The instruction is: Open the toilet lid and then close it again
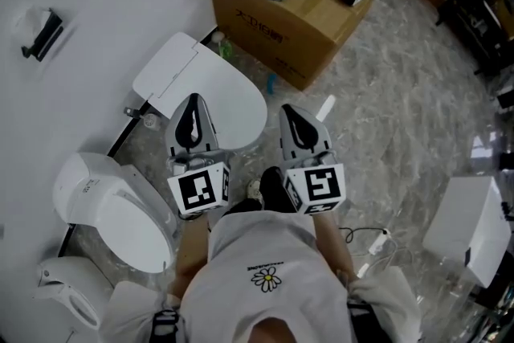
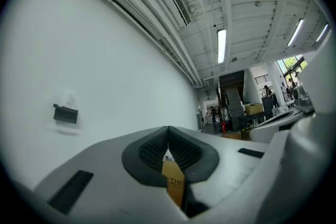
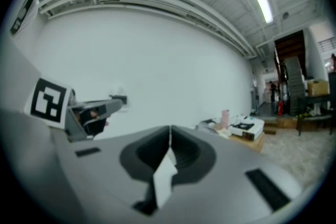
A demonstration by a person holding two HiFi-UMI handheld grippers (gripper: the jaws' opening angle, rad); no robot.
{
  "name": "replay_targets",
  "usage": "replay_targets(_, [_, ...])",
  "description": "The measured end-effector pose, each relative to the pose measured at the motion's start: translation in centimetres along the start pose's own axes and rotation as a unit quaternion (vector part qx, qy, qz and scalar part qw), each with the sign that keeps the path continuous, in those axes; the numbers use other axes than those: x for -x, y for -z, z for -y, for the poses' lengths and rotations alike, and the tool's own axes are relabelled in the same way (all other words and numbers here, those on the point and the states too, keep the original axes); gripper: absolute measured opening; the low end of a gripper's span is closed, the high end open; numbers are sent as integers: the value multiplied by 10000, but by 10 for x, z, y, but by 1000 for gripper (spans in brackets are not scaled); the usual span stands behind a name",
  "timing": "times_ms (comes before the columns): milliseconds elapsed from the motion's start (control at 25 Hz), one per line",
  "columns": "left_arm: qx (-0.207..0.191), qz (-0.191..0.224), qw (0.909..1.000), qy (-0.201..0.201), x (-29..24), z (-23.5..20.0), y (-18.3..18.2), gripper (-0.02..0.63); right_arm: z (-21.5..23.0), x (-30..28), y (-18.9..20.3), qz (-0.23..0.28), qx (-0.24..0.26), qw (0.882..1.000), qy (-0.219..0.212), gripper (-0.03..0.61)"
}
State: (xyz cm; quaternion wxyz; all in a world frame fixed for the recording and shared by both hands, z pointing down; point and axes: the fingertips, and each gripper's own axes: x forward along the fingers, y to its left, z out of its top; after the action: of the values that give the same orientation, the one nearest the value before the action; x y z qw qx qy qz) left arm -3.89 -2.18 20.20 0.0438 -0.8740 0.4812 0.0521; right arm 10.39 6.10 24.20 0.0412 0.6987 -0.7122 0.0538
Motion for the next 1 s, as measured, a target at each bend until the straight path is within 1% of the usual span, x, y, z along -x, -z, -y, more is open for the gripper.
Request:
replay_targets(200, [-24, 4, 10000, -7, -10, 4, -1, 21, 12, -15, -7, 65, -132, 9999, 22, 31])
replay_targets(360, [16, -44, 9997, -245, -17, -1, -2, 21, 17, -30, -12, 180, -149, 9997, -102, 31])
replay_targets(560, [-19, -158, 9984, -538, -22, -3, 2, 21, 22, -48, -15, 202, 1, 9995, -247, 31])
replay_targets(640, [-19, -201, 9978, -625, -25, -3, 6, 21, 24, -53, -15, 229, -41, 9989, -399, 31])
replay_targets(800, [-14, -108, 9979, -644, -28, 2, 6, 21, 22, -59, -15, 251, -121, 9951, -950, 31])
replay_targets(1000, [34, -131, 9962, -856, -36, -8, 10, 23, 22, -76, -16, 216, 35, 9915, -1280, 32])
